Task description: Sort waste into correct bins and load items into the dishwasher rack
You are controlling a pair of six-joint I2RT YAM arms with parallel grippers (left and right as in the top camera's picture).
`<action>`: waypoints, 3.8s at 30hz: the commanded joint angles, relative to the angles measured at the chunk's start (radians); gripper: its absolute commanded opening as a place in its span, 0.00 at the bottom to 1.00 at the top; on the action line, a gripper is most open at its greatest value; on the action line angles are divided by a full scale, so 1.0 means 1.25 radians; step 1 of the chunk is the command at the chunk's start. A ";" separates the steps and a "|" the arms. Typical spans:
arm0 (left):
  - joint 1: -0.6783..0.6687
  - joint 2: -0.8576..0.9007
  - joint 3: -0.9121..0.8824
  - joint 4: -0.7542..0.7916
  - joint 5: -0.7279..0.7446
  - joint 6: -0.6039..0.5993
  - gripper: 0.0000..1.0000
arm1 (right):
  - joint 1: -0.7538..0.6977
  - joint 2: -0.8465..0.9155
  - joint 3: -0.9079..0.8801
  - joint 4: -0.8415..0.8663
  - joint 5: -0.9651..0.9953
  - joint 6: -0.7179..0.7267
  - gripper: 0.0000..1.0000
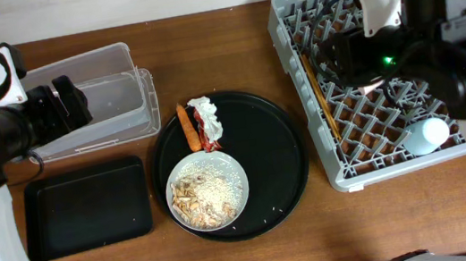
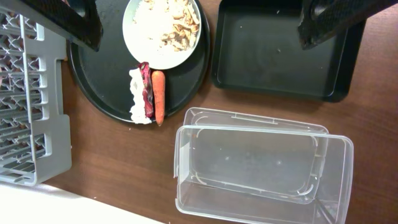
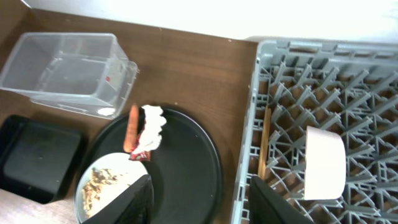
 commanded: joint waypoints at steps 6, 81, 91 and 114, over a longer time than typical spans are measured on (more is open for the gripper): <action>0.003 0.000 0.003 0.001 -0.008 -0.010 0.99 | 0.004 -0.151 0.000 -0.055 -0.029 -0.046 0.57; -0.470 0.740 -0.049 0.310 -0.280 -0.133 0.54 | 0.003 0.259 0.000 -0.136 -0.031 -0.051 0.98; -0.467 0.739 0.039 0.290 -0.280 -0.133 0.56 | 0.003 0.259 0.000 -0.136 -0.031 -0.051 0.98; -0.292 0.645 0.393 0.031 -0.403 -0.136 0.00 | 0.003 0.259 0.000 -0.136 -0.031 -0.051 0.98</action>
